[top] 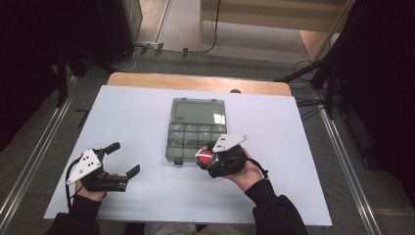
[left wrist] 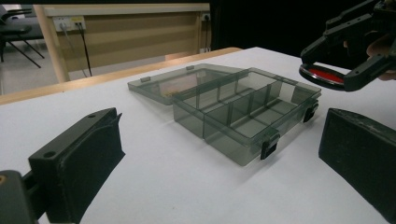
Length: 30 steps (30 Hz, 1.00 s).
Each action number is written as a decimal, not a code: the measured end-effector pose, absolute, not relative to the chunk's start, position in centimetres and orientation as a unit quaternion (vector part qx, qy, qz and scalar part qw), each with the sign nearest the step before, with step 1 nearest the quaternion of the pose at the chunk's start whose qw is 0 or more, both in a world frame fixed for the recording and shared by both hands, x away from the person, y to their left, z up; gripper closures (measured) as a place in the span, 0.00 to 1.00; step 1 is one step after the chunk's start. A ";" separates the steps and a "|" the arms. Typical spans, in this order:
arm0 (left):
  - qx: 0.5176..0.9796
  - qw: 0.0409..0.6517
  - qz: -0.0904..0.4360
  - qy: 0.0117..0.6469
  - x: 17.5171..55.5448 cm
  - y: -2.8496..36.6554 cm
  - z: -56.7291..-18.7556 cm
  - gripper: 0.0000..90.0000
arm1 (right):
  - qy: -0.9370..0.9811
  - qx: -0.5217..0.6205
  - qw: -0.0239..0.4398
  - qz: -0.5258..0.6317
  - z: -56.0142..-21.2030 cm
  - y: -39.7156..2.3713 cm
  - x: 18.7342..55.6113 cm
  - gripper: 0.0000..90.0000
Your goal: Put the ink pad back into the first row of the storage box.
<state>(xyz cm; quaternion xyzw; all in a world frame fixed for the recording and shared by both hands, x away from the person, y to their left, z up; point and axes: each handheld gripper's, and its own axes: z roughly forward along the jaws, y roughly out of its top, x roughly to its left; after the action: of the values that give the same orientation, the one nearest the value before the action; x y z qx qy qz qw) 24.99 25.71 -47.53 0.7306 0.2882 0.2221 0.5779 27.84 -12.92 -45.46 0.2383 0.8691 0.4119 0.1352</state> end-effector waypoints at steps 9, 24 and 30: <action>0.730 0.577 0.222 0.289 25.0 25.7 -47.5 0.00 | 0.864 0.249 0.144 0.413 -44.5 -13.3 29.5 0.34; 0.731 0.577 0.221 0.289 25.0 25.7 -47.5 0.00 | 0.856 0.278 0.154 0.409 -44.2 -13.6 31.5 0.34; 0.730 0.578 0.221 0.289 25.0 25.7 -47.5 0.00 | 0.852 0.289 0.156 0.408 -44.0 -13.3 32.8 0.34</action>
<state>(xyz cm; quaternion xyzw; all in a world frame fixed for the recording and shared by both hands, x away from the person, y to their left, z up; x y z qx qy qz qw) 25.01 25.70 -47.53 0.7302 0.2888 0.2213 0.5783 32.81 -13.27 -43.99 0.2892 0.8517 0.4079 0.1564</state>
